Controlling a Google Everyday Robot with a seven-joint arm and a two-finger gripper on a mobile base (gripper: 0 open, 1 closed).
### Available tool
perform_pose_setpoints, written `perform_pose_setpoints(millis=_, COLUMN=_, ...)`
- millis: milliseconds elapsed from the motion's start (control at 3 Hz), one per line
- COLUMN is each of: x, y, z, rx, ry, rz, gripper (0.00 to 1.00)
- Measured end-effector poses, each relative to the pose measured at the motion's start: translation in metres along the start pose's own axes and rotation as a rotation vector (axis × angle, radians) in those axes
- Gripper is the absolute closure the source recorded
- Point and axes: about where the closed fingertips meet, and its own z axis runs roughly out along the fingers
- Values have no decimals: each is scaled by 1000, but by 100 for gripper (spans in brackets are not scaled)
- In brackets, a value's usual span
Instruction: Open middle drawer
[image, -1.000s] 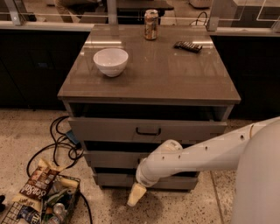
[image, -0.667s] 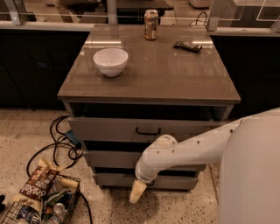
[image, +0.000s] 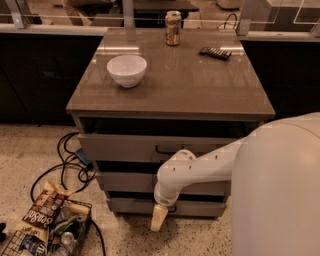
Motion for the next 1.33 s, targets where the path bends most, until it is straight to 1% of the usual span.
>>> perform_pose_setpoints(millis=667, x=6, y=0, z=10, rx=-30, ry=93, rz=-51, gripper=0)
perform_pose_setpoints(millis=1000, x=7, y=-2, z=14, rx=-38, ry=123, rz=-66, gripper=0)
perform_pose_setpoints(millis=1333, x=13, y=-3, z=20, rx=-51, ry=144, rz=-65, gripper=0)
